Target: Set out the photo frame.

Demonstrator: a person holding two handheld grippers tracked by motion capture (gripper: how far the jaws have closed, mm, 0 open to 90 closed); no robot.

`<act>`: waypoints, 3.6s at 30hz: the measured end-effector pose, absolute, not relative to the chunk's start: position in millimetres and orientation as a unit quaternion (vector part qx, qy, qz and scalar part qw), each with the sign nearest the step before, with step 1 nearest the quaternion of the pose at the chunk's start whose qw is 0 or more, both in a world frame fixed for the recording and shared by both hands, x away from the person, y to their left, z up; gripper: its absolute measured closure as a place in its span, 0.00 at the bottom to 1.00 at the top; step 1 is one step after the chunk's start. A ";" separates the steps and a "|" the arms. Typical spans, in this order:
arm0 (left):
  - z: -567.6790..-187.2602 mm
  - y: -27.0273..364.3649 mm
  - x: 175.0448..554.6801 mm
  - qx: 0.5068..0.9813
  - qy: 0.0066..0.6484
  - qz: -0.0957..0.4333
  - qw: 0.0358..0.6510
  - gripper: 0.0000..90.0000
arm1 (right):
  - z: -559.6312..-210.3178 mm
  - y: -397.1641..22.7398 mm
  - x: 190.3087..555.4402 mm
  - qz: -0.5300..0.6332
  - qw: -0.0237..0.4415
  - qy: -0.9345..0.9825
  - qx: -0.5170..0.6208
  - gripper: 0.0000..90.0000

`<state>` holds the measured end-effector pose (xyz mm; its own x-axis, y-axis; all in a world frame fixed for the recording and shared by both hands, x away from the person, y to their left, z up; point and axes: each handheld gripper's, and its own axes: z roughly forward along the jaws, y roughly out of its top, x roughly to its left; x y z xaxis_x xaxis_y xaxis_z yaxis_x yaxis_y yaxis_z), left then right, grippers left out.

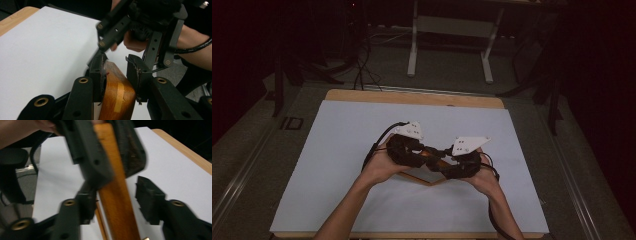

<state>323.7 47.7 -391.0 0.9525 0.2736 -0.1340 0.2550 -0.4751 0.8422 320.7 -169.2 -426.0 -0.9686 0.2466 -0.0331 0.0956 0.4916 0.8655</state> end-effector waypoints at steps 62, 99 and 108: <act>-462.1 91.6 323.5 0.810 0.269 0.038 0.520 0.35 | -437.9 -216.6 308.7 0.503 0.106 0.849 0.120 0.76; -484.9 44.8 309.6 0.833 0.232 0.062 0.499 0.67 | -439.6 -234.4 313.9 0.454 0.113 0.870 0.153 0.68; -485.3 43.7 305.6 0.831 0.223 0.078 0.503 0.70 | -441.8 -238.4 316.0 0.463 0.102 0.865 0.166 0.66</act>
<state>305.6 43.7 -485.3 0.8882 0.4496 -0.0949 0.2925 -0.3940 0.8713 316.0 -238.4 -441.8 -0.9244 0.3807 -0.0232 0.1920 0.5173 0.8340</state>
